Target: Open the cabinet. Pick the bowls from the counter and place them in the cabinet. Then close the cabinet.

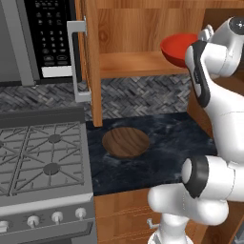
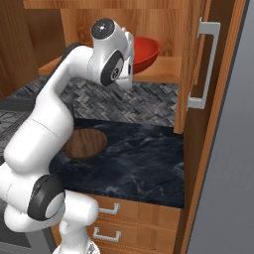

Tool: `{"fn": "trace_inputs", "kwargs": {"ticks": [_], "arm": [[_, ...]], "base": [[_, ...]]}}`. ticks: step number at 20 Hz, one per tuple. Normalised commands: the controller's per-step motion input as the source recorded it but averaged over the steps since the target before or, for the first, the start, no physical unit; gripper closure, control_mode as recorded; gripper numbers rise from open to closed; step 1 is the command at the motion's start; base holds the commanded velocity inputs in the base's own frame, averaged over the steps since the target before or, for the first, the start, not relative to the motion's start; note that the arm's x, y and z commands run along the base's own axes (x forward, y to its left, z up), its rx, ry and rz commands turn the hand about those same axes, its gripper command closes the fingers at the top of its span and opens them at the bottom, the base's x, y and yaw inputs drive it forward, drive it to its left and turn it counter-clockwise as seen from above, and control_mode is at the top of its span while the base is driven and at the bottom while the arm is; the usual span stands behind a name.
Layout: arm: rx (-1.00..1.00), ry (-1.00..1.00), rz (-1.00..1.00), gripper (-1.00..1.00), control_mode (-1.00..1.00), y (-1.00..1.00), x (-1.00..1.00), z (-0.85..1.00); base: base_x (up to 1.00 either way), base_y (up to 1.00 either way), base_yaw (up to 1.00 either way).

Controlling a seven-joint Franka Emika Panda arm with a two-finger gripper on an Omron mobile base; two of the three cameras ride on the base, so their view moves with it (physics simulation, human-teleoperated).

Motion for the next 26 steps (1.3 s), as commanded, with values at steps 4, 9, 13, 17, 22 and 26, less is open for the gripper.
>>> {"fn": "trace_inputs", "kwargs": {"ticks": [4, 9, 13, 17, 22, 26], "arm": [[0.04, 0.00, 0.00, 1.00, -1.00, -0.07, 0.30, -0.04], [0.00, 0.00, 0.00, 1.00, -1.00, 0.00, 0.29, 0.00], [0.00, 0.00, 0.00, 1.00, -1.00, -0.02, 0.32, -0.06], [0.00, 0.00, 0.00, 1.00, -1.00, -0.06, 0.39, -0.07], [0.00, 0.00, 0.00, 1.00, -1.00, -0.08, 0.42, -0.11], [0.00, 0.00, 0.00, 1.00, -1.00, -0.09, 0.43, -0.04]], "base": [[0.00, 0.00, 0.00], [0.00, 0.00, 0.00], [0.00, 0.00, 0.00], [0.00, 0.00, 0.00], [0.00, 0.00, 0.00], [0.00, 0.00, 0.00]]}}
